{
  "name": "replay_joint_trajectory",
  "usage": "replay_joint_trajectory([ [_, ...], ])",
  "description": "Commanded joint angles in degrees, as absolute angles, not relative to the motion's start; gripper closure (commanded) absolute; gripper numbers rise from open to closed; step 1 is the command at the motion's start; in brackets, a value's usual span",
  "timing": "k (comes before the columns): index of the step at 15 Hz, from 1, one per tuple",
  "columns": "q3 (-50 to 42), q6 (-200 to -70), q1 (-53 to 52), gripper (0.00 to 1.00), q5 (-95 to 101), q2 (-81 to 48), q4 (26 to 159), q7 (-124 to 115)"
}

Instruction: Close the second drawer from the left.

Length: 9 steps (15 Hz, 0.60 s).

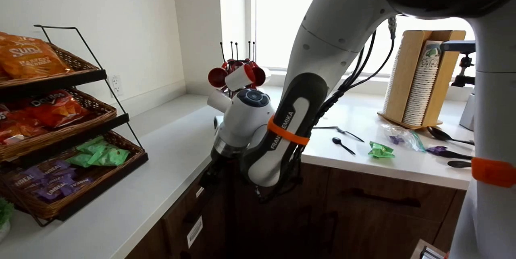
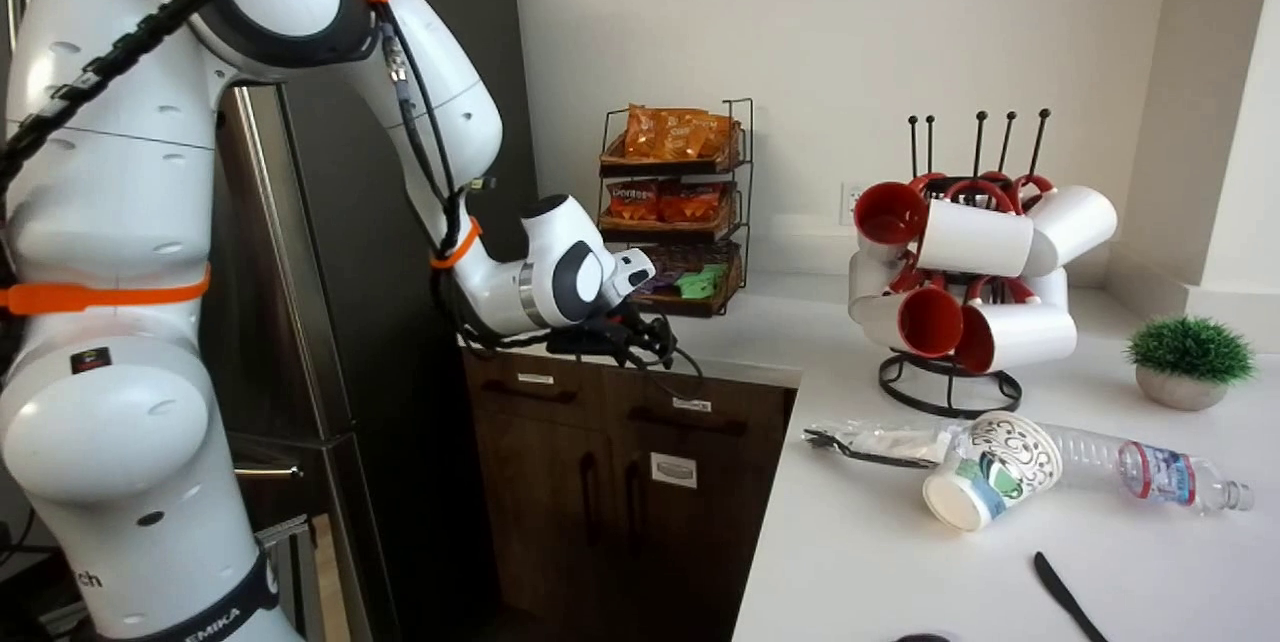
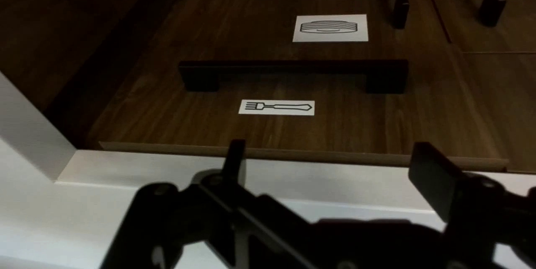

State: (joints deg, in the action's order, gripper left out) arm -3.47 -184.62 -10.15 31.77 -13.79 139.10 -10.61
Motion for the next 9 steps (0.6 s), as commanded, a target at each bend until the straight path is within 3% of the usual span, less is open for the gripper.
replay_joint_trajectory([
  [1, -12.5, -188.3, -20.0, 0.0, 31.6, -21.8, 134.2, -15.5],
  [9, -18.4, -205.4, -29.8, 0.0, 23.7, -35.7, 130.5, -15.3],
])
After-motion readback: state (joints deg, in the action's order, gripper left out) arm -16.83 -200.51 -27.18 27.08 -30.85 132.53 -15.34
